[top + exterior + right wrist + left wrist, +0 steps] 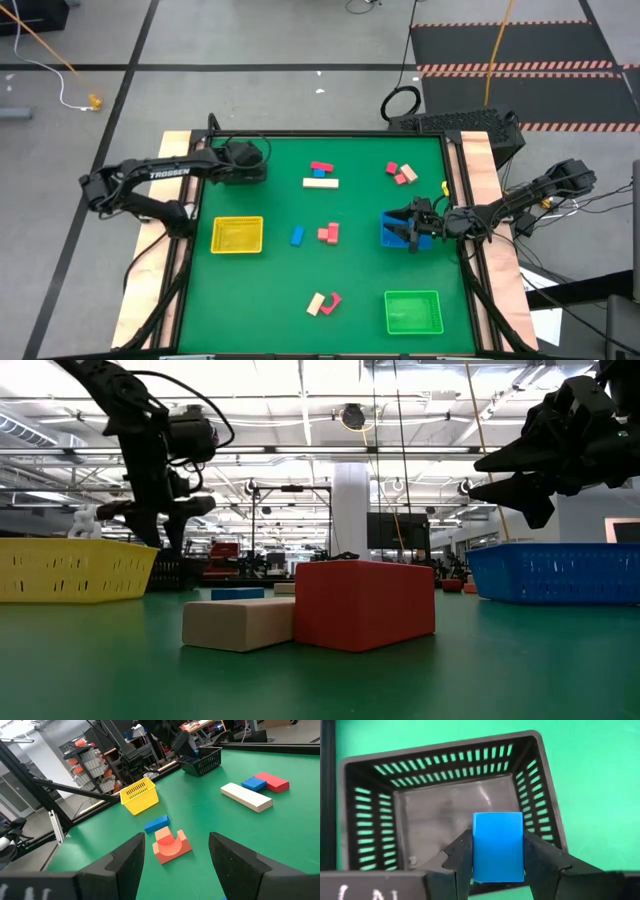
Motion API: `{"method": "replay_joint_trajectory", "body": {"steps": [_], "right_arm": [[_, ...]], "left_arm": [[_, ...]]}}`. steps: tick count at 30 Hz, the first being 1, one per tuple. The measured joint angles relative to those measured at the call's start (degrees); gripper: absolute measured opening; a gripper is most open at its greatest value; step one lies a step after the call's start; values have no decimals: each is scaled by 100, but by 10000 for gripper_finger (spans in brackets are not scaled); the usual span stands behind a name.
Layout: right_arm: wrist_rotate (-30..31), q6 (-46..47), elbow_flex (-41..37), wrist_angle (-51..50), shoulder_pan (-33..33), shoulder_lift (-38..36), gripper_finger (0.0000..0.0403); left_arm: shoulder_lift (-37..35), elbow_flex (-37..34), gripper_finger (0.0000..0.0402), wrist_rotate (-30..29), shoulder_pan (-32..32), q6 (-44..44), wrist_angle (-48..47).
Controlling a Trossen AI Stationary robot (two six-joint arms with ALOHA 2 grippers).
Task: Sort & place blocks by color
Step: Put the bottom blue square block into the black basket, then put the central pink square block into the yellow basket
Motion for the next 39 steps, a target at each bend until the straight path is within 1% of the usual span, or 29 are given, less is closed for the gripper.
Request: {"method": "replay_joint_trajectory", "body": {"steps": [10, 20, 24, 30, 34, 39], "right_arm": [[0, 0, 0, -2, 0, 0, 212], [0, 0, -2, 0, -2, -2, 212], [0, 0, -2, 0, -2, -2, 212], [0, 0, -2, 0, -2, -2, 212], [0, 0, -2, 0, -2, -2, 212], [2, 0, 0, 0, 0, -2, 212]], "left_arm": [[44, -2, 149, -5, 0, 15, 134], [44, -2, 216, -61, 0, 19, 208], [3, -2, 227, -66, 0, 224, 393], [-247, -7, 230, -66, -18, 740, 571], [-546, -8, 230, 175, -98, 1316, 957], [-723, -7, 230, 750, -352, 1887, 1729]]}}
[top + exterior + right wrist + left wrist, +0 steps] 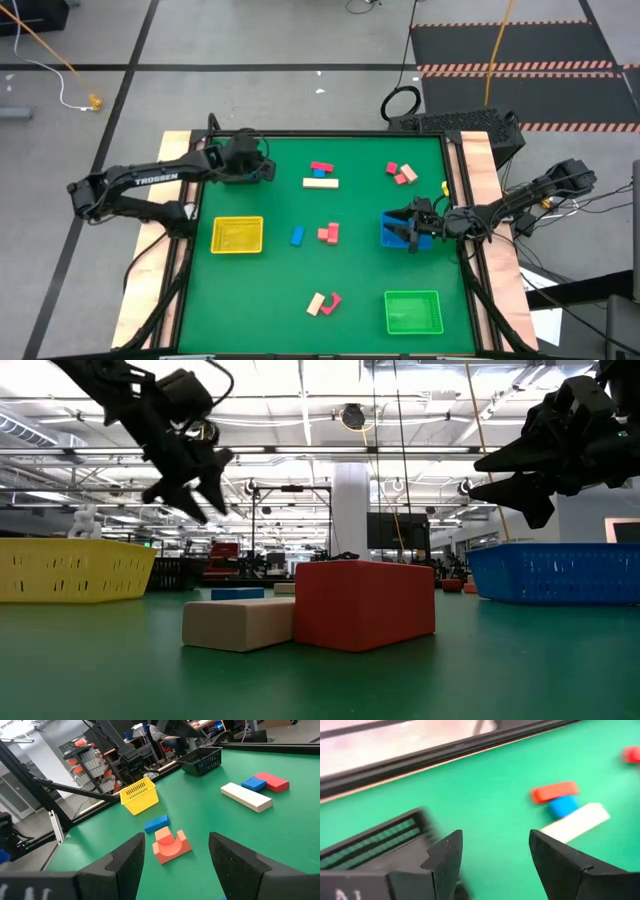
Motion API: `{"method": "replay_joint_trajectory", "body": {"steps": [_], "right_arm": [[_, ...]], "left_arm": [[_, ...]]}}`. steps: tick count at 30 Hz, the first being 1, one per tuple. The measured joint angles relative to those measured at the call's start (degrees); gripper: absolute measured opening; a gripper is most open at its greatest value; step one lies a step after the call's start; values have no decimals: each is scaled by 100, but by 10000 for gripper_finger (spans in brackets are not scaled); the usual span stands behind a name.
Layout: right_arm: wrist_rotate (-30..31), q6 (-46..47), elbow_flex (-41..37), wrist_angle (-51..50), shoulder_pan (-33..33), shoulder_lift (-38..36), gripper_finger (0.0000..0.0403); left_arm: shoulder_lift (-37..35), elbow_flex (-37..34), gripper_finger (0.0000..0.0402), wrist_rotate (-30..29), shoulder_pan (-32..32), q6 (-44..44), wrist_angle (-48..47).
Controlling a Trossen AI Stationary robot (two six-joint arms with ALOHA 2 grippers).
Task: Sort & place blocks by color
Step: Put the central pink square block into the yellow basket
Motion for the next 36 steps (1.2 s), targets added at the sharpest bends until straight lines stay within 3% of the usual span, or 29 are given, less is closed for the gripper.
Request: {"method": "replay_joint_trajectory", "body": {"steps": [5, 16, 24, 36], "right_arm": [[-1, 0, -2, -1, -2, 1, 212], [-1, 0, -1, 0, -2, 2, 212], [0, 0, -2, -2, -2, 1, 212], [-2, 0, -1, 2, -2, 0, 212]], "left_arm": [[48, 0, 230, 339, -465, 634, 600], [101, 0, 230, 380, -1716, 1829, 1481], [352, 0, 230, 378, -2445, 1828, 1801], [1813, 5, 230, 380, -3392, 1203, 3668]]}}
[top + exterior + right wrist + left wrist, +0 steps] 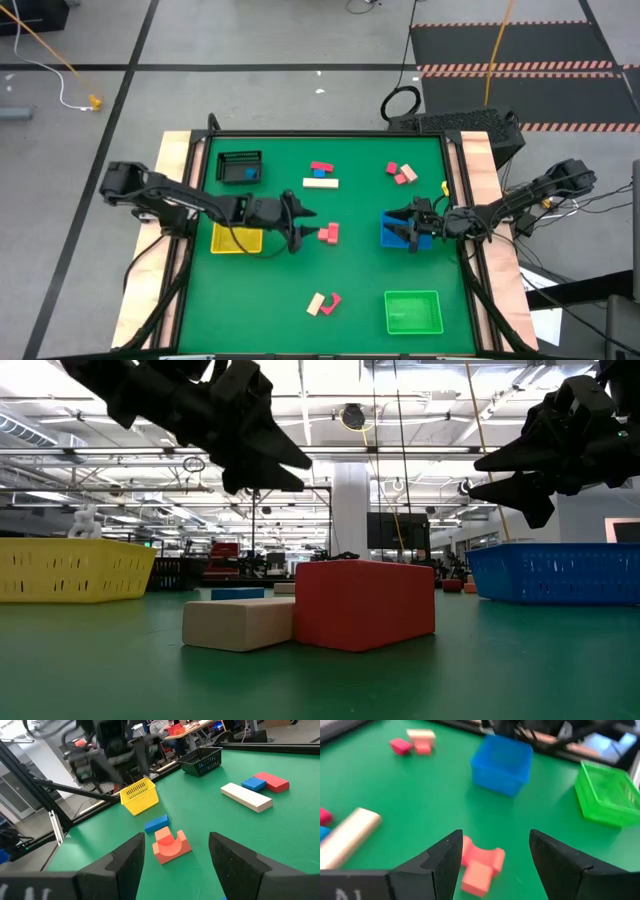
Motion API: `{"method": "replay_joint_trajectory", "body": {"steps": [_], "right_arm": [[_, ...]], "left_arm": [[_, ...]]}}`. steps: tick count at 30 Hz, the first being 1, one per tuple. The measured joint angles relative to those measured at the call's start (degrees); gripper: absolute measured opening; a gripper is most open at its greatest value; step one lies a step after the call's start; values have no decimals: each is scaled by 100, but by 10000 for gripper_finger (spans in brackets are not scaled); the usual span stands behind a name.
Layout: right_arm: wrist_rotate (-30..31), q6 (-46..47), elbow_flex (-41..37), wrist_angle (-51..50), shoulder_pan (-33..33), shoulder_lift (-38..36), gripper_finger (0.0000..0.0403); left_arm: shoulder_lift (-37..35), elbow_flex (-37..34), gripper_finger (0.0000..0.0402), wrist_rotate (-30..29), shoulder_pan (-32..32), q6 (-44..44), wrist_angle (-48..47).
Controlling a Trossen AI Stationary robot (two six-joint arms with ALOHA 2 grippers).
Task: Sort & place blocks by color
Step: Put the central pink square block into the yellow basket
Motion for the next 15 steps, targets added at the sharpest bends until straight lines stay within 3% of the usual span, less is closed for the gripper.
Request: {"method": "replay_joint_trajectory", "body": {"steps": [8, 15], "right_arm": [[0, 0, 0, 0, 1, 0, 212], [0, 0, -1, -2, 0, 0, 212]], "left_arm": [[659, 0, 235, -44, -495, 565, 559], [1005, 0, 297, -53, -579, 1097, 832]]}}
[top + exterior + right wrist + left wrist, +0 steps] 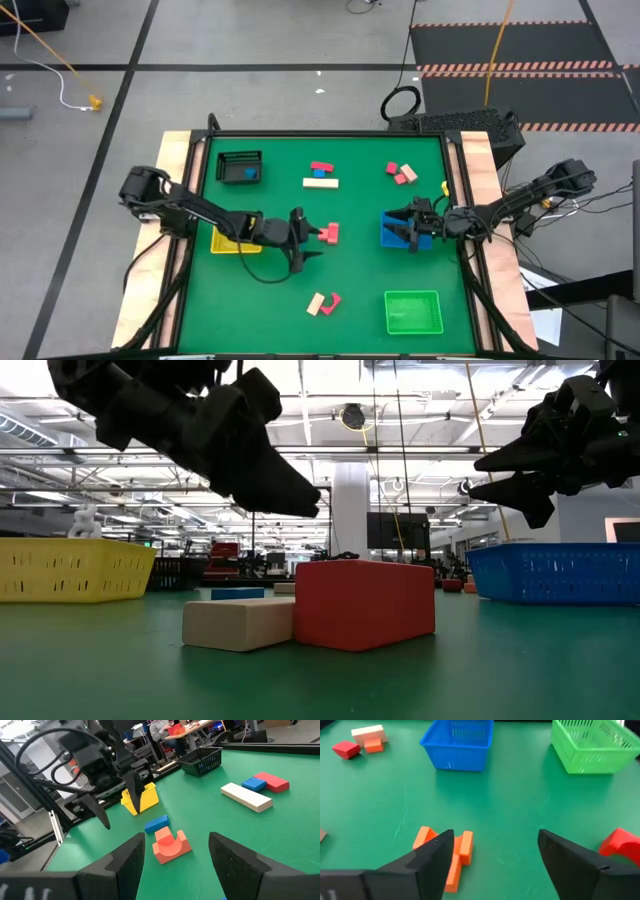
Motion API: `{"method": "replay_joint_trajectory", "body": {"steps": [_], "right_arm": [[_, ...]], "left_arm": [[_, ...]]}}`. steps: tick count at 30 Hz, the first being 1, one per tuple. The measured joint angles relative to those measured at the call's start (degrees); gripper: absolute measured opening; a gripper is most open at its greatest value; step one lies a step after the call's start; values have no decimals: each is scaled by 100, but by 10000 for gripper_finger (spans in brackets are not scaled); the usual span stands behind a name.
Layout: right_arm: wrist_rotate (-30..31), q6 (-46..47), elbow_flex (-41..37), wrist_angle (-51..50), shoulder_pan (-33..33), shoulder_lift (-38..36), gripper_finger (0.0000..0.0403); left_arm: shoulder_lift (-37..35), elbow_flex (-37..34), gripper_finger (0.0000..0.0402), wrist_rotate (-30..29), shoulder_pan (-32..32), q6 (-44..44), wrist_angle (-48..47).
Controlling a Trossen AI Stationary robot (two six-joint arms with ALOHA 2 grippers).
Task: Sort & place blocks by color
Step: Put the central pink square block into the yellow basket
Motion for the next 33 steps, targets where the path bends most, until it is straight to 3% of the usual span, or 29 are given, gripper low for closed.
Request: {"method": "replay_joint_trajectory", "body": {"steps": [7, 12, 23, 33], "right_arm": [[0, 0, 2, 0, 0, 0, 212], [2, 0, 1, 0, 1, 0, 212], [0, 0, 2, 0, 1, 0, 212], [0, 0, 0, 0, 2, 1, 212]], "left_arm": [[98, 0, 340, -125, 138, 629, -134], [98, 0, 342, -155, 361, 1047, -419], [277, 0, 342, 91, 604, 931, -639], [943, -1, 342, 159, 610, 881, 124]]}}
